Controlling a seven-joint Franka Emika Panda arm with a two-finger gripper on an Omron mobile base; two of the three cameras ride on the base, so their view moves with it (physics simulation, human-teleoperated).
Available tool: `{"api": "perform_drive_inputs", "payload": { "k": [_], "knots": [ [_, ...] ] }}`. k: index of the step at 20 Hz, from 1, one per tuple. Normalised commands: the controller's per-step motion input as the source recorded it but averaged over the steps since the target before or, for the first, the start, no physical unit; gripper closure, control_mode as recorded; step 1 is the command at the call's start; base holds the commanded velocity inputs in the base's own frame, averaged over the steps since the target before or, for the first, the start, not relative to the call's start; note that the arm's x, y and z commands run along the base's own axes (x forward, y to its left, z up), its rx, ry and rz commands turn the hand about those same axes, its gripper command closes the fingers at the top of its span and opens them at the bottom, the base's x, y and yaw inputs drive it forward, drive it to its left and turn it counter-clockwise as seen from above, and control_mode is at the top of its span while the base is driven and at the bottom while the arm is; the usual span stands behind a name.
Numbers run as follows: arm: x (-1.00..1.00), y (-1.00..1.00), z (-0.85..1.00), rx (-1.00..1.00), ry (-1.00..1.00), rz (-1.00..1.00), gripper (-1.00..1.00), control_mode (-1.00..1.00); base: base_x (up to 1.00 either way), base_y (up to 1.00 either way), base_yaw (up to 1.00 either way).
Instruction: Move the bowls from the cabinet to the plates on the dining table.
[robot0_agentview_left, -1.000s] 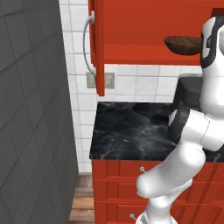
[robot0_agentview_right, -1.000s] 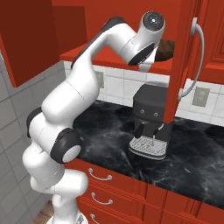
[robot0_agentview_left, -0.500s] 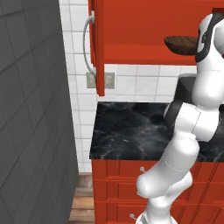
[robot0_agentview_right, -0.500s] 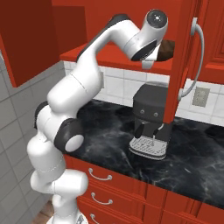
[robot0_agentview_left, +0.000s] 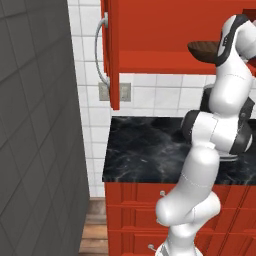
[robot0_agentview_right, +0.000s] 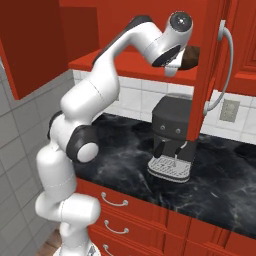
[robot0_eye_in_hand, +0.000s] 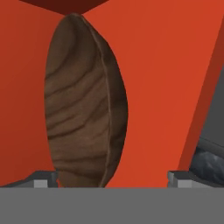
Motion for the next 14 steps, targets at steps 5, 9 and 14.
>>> {"api": "perform_drive_inputs", "payload": {
  "k": [5, 9, 14],
  "knots": [
    [0.24, -0.13, -0.05, 0.00, 0.01, 0.00, -1.00, -1.00, 0.00, 0.00, 0.00],
    [0.07, -0.08, -0.02, 0.00, 0.01, 0.00, -1.00, -1.00, 0.00, 0.00, 0.00],
    [0.09, -0.04, -0.05, 0.00, 0.00, 0.00, -1.00, -1.00, 0.00, 0.00, 0.00]
  ]
}}
